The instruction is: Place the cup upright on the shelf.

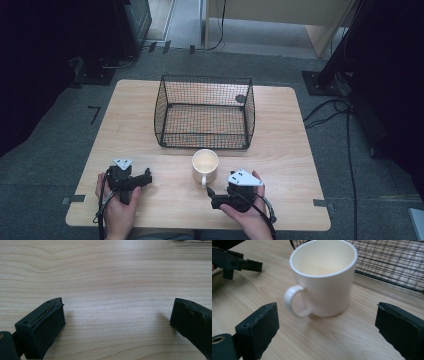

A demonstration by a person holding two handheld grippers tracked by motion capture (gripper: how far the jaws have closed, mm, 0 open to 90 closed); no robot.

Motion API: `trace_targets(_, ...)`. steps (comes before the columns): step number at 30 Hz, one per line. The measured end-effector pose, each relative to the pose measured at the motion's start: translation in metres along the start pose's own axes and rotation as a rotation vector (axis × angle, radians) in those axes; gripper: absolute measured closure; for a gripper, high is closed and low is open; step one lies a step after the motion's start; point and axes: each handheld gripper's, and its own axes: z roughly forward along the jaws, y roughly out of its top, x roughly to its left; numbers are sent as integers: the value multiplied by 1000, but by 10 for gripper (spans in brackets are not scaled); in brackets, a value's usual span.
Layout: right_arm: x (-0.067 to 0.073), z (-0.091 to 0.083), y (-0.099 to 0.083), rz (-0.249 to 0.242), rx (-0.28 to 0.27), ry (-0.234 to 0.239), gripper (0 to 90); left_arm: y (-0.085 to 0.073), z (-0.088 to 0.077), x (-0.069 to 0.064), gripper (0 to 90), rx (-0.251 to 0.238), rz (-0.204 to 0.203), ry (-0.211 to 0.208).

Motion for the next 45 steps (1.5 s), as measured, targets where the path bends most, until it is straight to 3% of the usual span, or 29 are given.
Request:
trace_targets(3, 7, 6, 0, 1, 3, 6, 29, 0, 0, 0, 0, -1, 1, -1)
trace_targets(8, 17, 16, 2, 28, 7, -47, 2, 0, 0, -1, 0, 0, 4, -3)
trace_targets(12, 21, 23, 1, 15, 14, -79, 0, 0, 0, -1, 0, 0, 5, -4)
trace_targets(20, 9, 21, -5, 38, 21, -118, 15, 0, 0, -1, 0, 2, 7, -4)
trace_targets(26, 0, 15, -11, 39, 7, -146, 118, 0, 0, -1, 0, 1, 7, -5)
trace_targets(29, -7, 11, -14, 30, -10, -160, 238, 0, 0, -1, 0, 1, 8, -6)
trace_targets(31, -10, 9, -15, 32, -21, -147, 357, 0, 0, -2, 0, 1, 8, -7)
trace_targets(32, -10, 9, -15, 32, -21, -147, 357, 0, 0, -2, 0, 1, 8, -7)
trace_targets(34, -11, 8, -14, -5, -43, -135, 510, 0, 0, -2, 0, 2, 11, -7)
trace_targets(38, -12, 10, -12, -9, -39, -104, 626, 0, 0, -2, 0, 0, 10, -9)
trace_targets(40, -11, 11, -11, -10, -33, -100, 640, 0, 0, -2, 0, -1, 9, -8)
trace_targets(45, -9, 15, -2, -29, 8, -73, 784, 0, 0, -3, 0, -2, 10, -8)
